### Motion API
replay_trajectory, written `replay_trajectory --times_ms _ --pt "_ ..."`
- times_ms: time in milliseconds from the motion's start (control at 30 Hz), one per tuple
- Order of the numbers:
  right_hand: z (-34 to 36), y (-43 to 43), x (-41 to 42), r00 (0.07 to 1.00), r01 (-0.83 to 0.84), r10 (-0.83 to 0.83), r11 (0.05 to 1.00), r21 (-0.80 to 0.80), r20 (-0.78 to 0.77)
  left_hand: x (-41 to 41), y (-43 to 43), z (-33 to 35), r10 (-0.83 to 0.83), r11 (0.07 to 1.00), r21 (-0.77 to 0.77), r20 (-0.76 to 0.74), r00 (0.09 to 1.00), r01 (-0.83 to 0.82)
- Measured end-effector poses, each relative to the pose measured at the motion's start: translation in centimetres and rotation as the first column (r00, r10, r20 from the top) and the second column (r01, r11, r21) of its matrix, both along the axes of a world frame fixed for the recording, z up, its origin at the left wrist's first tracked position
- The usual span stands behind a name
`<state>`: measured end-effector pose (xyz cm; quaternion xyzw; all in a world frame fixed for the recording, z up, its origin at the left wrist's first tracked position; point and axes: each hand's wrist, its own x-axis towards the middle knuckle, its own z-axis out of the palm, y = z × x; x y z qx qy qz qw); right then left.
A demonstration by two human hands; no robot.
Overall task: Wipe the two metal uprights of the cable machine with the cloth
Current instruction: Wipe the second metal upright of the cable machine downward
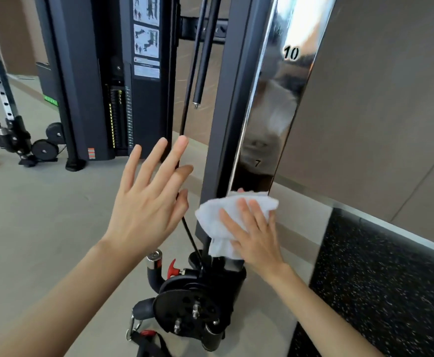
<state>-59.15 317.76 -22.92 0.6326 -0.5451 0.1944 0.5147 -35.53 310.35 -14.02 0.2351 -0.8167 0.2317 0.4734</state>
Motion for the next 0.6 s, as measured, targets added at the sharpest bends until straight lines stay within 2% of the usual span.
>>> replay_trajectory --times_ms 67,133,200,333,400,500,600 --pt "4.5 -0.8 0.1 0.995 -0.051 0.056 0.997 -0.063 0.085 -0.2 0.1 0.0 0.016 1.0 -0.002 -0.003 1.0 -0.016" --pt "6.2 -1.5 0.3 0.986 -0.071 0.084 0.993 -0.094 0.147 -0.5 0.2 0.0 0.039 0.999 -0.009 0.007 0.999 -0.039" --pt "4.2 -1.5 0.4 0.983 -0.077 0.09 0.993 -0.085 0.159 -0.7 0.4 0.1 0.063 0.998 -0.019 0.028 0.998 -0.062" --pt "-4.6 0.1 -0.7 0.997 -0.079 0.078 0.994 0.072 0.01 -0.8 1.1 0.2 0.083 0.996 -0.02 0.048 0.995 -0.082" --pt "-6.2 0.7 -0.8 0.997 -0.077 0.076 0.992 0.098 0.014 -0.7 1.4 0.3 0.105 0.994 -0.024 0.057 0.993 -0.104" --pt "-2.8 0.7 0.0 0.979 -0.118 0.107 0.992 0.055 0.171 -0.7 1.8 0.4 0.135 0.991 -0.021 0.063 0.989 -0.134" --pt "7.0 -0.5 0.3 0.846 -0.299 0.327 0.945 -0.132 0.422 -0.8 2.1 0.3 0.179 0.983 -0.052 0.088 0.98 -0.175"
